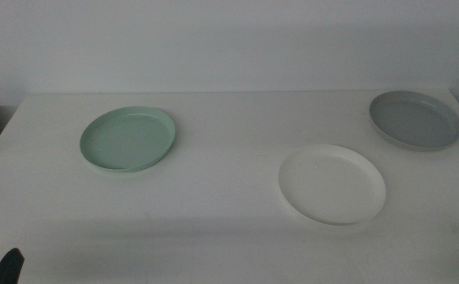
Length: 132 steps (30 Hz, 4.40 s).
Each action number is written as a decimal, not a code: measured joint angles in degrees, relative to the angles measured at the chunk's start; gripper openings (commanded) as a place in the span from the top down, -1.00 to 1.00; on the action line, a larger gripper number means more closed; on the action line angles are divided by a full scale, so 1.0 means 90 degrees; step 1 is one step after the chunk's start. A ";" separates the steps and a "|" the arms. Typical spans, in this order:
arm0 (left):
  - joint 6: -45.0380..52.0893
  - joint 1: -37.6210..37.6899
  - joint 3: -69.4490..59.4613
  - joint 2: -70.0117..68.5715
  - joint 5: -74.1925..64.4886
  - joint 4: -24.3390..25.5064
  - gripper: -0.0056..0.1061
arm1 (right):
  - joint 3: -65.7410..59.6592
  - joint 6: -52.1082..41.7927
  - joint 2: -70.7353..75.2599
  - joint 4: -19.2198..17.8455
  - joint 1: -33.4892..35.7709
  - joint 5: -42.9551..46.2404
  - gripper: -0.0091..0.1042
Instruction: Stack the three bowls on top of each other.
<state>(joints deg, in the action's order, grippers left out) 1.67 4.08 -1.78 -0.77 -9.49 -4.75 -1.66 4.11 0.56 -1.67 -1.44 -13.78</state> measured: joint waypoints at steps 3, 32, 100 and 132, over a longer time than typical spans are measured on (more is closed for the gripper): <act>0.0000 0.0000 0.0000 0.0000 0.0000 0.0000 -0.51 | 0.0226 0.0228 -0.0039 0.0000 0.0000 -0.0068 0.04; 0.0000 0.0000 0.0000 0.0000 0.0000 0.0000 -0.51 | 0.7481 0.2332 -0.8908 -0.0416 0.0962 -0.2885 0.04; 0.0000 0.0000 0.0000 0.0000 -0.0011 0.0000 -0.51 | 1.1393 0.0652 -1.4369 0.1406 0.2396 -0.3371 0.41; 0.0000 0.0000 0.0000 0.0000 -0.0017 0.0000 -0.51 | 1.1789 0.0477 -1.4066 0.0308 -0.1166 -0.3112 -0.12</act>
<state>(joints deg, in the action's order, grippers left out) 1.67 4.08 -1.78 -0.77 -9.65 -4.75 104.45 8.41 -126.03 1.11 -11.93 -41.79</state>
